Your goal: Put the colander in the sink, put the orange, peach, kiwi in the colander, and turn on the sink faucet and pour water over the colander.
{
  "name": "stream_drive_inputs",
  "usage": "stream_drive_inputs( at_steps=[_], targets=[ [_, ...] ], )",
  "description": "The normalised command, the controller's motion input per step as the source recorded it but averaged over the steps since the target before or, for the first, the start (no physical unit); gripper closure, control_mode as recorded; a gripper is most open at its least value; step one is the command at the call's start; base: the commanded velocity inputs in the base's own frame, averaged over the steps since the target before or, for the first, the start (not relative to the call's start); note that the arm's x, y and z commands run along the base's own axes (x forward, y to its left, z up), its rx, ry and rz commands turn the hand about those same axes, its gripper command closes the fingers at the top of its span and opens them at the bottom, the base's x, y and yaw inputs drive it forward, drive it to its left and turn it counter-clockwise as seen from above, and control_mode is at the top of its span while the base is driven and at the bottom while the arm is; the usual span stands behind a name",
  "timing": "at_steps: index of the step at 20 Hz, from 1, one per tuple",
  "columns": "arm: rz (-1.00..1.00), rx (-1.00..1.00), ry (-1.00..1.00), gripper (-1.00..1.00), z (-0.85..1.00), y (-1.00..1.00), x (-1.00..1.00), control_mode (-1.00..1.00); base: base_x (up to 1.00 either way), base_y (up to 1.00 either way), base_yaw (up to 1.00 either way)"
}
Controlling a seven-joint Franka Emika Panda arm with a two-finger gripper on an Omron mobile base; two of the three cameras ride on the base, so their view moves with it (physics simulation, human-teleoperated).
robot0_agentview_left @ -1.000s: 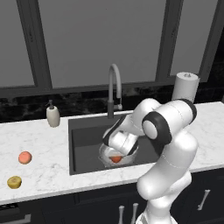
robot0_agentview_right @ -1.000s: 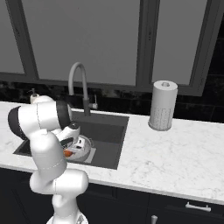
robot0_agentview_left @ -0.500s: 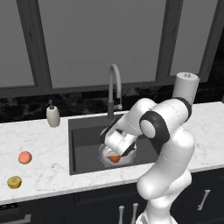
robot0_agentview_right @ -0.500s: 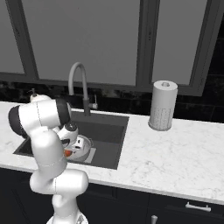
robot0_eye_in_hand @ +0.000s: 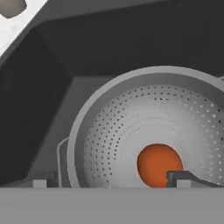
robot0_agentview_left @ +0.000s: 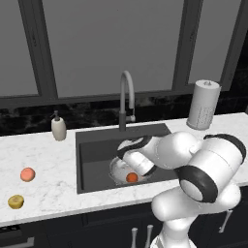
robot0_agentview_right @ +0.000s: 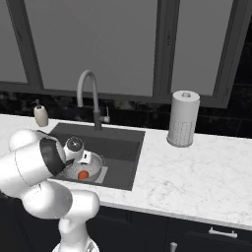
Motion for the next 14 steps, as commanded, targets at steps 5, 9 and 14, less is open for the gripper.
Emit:
stream_drive_inputs(
  at_steps=[5,9,14],
  targets=[
    [0.00,0.14,-0.01,-1.00,1.00,0.03,-0.18,-1.00,0.00,0.00,0.00],
    [0.03,0.20,0.06,-1.00,1.00,0.39,0.00,-1.00,0.00,0.00,0.00],
    [0.05,0.09,0.12,-1.00,0.98,0.75,-0.02,-1.00,0.00,0.00,0.00]
  ],
)
